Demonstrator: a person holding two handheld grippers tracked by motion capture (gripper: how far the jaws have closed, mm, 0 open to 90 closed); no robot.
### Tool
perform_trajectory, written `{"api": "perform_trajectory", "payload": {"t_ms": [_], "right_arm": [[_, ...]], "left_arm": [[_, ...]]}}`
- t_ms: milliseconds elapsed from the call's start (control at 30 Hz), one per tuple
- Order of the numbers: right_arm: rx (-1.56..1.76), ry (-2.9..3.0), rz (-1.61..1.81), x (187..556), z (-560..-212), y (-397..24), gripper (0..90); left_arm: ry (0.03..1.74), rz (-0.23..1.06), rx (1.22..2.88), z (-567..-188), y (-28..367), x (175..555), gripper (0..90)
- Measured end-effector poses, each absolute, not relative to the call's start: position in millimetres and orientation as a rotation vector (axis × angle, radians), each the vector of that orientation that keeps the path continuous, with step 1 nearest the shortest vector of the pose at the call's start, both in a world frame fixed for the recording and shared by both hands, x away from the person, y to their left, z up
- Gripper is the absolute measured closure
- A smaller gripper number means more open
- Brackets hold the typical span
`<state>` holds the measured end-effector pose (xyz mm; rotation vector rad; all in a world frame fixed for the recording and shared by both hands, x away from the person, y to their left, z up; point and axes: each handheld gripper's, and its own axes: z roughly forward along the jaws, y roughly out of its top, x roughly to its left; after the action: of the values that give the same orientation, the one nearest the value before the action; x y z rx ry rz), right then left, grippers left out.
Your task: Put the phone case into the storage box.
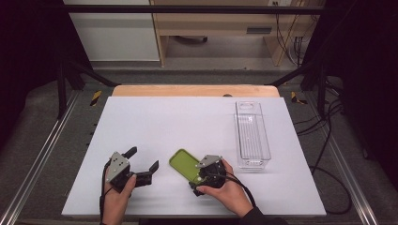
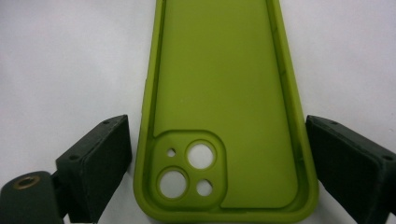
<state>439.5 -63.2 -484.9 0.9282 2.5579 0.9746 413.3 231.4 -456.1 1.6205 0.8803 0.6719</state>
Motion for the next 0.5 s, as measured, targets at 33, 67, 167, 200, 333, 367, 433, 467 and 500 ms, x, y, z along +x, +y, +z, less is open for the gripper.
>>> {"api": "perform_trajectory", "payload": {"t_ms": [33,67,167,200,333,367,433,467,500], "right_arm": [[0.920,2.556,0.979,439.2,-485.0,-64.9,13.0],[0.920,2.556,0.979,439.2,-485.0,-64.9,13.0],[0.915,2.533,1.014,437.2,-486.9,-68.8,15.5],[0.915,2.533,1.014,437.2,-486.9,-68.8,15.5],[0.917,2.526,1.020,436.4,-487.2,-69.2,16.4],[0.915,2.534,1.004,437.2,-485.9,-68.3,16.9],[0.917,2.540,1.001,437.7,-485.3,-68.0,17.1],[0.922,2.549,0.984,438.7,-484.0,-67.1,17.3],[0.923,2.560,0.976,439.7,-483.0,-66.6,17.4]], "left_arm": [[0.879,0.673,1.622,-456.2,231.2,413.4,1.9],[0.879,0.673,1.622,-456.2,231.2,413.4,1.9],[0.875,0.674,1.628,-456.5,231.1,413.1,1.9],[0.876,0.674,1.627,-456.6,231.2,413.2,1.9],[0.874,0.683,1.632,-456.9,230.5,413.6,2.2],[0.871,0.688,1.637,-456.9,230.1,413.5,2.2],[0.868,0.691,1.641,-456.9,229.9,413.7,2.2],[0.868,0.691,1.640,-457.1,229.9,413.9,2.2],[0.867,0.689,1.642,-457.3,229.9,413.9,2.3]]}}
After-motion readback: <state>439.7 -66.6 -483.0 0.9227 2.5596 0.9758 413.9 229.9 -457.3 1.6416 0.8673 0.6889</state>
